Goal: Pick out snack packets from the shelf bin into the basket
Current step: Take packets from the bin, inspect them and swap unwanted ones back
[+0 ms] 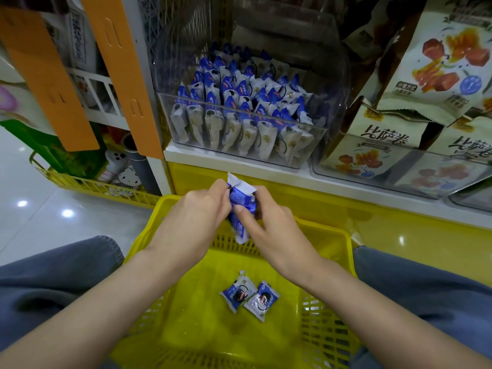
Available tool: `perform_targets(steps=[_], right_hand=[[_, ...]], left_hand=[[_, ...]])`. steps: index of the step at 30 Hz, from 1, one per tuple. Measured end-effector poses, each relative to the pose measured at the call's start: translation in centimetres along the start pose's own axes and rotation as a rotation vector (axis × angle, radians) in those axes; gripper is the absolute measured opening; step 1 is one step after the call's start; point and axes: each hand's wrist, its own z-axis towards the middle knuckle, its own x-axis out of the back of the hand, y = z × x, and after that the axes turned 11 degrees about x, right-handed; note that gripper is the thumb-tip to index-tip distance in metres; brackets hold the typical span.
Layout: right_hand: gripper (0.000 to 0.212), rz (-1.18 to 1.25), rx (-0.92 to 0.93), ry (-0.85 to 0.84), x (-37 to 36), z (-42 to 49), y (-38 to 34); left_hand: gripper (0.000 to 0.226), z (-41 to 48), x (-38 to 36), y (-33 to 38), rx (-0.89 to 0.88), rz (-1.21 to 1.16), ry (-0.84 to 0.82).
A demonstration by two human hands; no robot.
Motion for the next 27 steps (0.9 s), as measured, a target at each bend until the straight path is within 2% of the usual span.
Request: perform_targets(steps=[3,5,9,12,15,16,18,20,21,23,25,27], right_hand=[[0.011,-0.037,-0.010,0.011,0.2,0.4,-0.1],[0.020,-0.056,-0.003,0.025,0.2,0.5,-0.4],[0.031,-0.074,0.031,0.052,0.4,0.7,-0.9],[0.031,-0.137,0.085,0.039,0.7,1.0,-0.9],[0.033,-0.215,0.113,0.039,0.9,1.3,-0.5],[0.035,-0.233,0.115,0.049,1.1,1.4,-0.4],[0.043,-0.265,0.123,0.050,1.2,1.6,0.0],[0.050,-0.315,0.187,-0.022,0.9,1.5,0.1],[0.051,-0.335,0.237,-0.068,0.6,1.4,0.0],[0.050,-0.329,0.295,-0.101,0.1,1.0,-0.2],[0.048,-0.231,0.250,-0.011,0.1,0.9,-0.3],[0.048,-0.105,0.118,0.132,0.4,1.2,-0.3]], left_hand=[[0.026,0.1,-0.2,0.1,0.040,-0.125,0.003],[0.025,0.2,-0.5,0.0,0.077,-0.184,0.007],[0.003,0.1,-1.4,-0.1,0.104,-0.207,-0.021],[0.008,0.0,-1.6,-0.1,0.171,-0.318,-0.082],[0.013,0.5,-1.1,0.5,0.300,-0.528,-0.138],[0.015,0.7,-1.1,0.7,0.364,-0.650,-0.175],[0.003,0.8,-0.9,1.1,0.482,-0.957,-0.299],[0.041,0.8,-0.6,1.2,0.543,-1.164,-0.398],[0.053,0.8,-0.5,1.1,0.541,-1.187,-0.404],[0.051,0.7,-0.2,1.3,0.545,-1.165,-0.353],[0.037,0.8,-0.2,1.2,0.583,-1.150,-0.262],[0.032,1.0,-0.1,1.2,0.600,-1.172,-0.210]])
